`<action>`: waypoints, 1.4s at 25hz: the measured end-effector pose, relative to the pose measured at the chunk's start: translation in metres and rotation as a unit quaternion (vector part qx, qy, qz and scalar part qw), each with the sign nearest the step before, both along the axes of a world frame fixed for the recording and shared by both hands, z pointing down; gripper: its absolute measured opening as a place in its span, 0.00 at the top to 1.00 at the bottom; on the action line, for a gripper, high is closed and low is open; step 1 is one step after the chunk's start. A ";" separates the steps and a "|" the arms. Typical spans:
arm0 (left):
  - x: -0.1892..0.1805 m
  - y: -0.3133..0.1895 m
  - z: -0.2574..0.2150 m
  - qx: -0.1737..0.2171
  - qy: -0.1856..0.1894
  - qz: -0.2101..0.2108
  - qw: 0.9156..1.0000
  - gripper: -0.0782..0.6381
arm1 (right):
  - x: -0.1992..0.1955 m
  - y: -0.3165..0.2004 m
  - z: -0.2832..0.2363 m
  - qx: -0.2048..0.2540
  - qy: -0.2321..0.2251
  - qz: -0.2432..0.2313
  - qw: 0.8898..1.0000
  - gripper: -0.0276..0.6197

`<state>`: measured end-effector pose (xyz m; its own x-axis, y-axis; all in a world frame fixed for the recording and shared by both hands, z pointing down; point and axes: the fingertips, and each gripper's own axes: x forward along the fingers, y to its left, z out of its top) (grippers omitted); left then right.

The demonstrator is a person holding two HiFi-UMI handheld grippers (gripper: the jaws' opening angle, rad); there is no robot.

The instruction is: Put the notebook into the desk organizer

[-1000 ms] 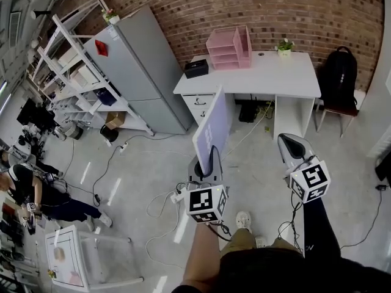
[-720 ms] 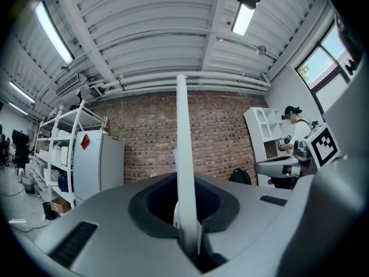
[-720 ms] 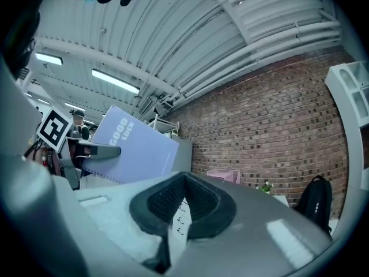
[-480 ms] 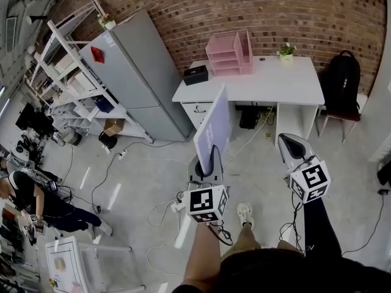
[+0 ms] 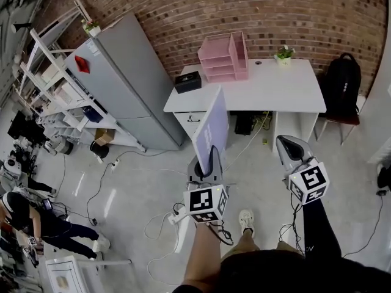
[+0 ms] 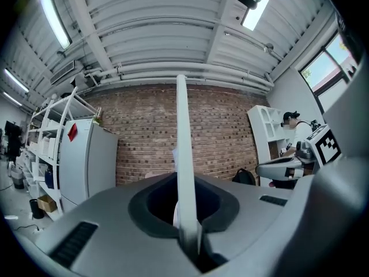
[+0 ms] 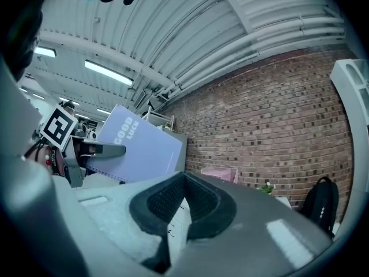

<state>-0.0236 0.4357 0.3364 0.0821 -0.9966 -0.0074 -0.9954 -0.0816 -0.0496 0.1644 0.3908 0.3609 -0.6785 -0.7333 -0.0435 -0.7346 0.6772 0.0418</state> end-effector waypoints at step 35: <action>-0.114 -0.266 0.015 -0.014 0.013 0.046 0.999 0.84 | -0.122 -0.258 -0.001 0.001 0.013 0.042 0.999 0.96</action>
<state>-0.1374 0.1701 0.3514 0.1738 -0.9846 0.0176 -0.9845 -0.1742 -0.0208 0.0424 0.1326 0.3601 -0.6159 -0.7873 -0.0285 -0.7872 0.6134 0.0638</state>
